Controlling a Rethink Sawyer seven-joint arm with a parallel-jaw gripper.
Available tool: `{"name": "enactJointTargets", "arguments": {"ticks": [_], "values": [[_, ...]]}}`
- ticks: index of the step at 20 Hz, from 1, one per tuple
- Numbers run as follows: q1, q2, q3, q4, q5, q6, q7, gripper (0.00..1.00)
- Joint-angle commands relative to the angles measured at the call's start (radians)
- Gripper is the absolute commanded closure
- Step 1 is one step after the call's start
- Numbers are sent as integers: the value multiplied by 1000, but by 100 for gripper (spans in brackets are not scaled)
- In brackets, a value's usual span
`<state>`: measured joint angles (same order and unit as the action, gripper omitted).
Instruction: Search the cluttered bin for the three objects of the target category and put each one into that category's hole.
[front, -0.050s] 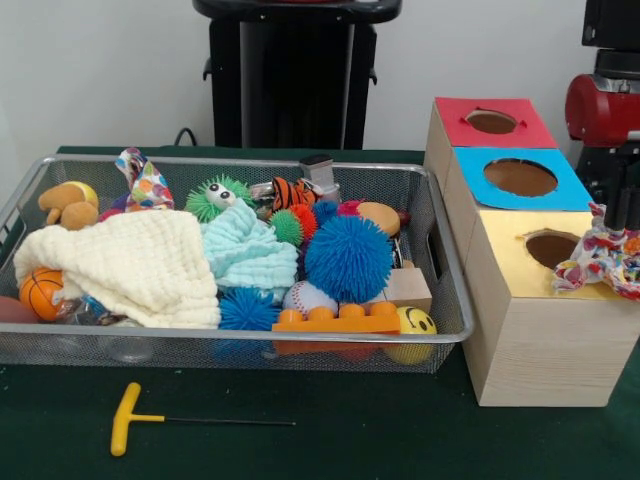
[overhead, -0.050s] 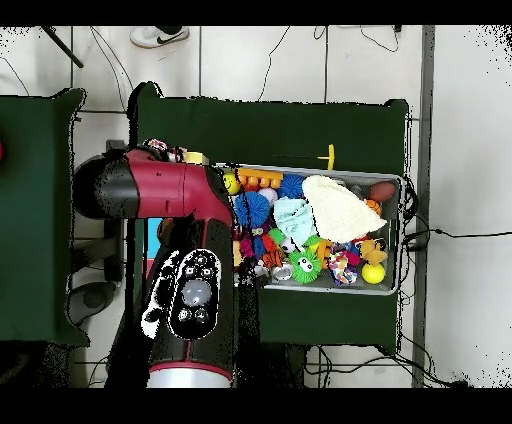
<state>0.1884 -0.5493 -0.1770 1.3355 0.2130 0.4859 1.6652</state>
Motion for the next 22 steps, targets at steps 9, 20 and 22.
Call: {"name": "enactJointTargets", "arguments": {"ticks": [9, 20, 22], "values": [[3, 81, 46, 56, 12, 0, 218, 100], [-6, 100, 51, 46, 8, -1, 196, 100], [-8, 103, 52, 46, 6, -2, 192, 100]]}}
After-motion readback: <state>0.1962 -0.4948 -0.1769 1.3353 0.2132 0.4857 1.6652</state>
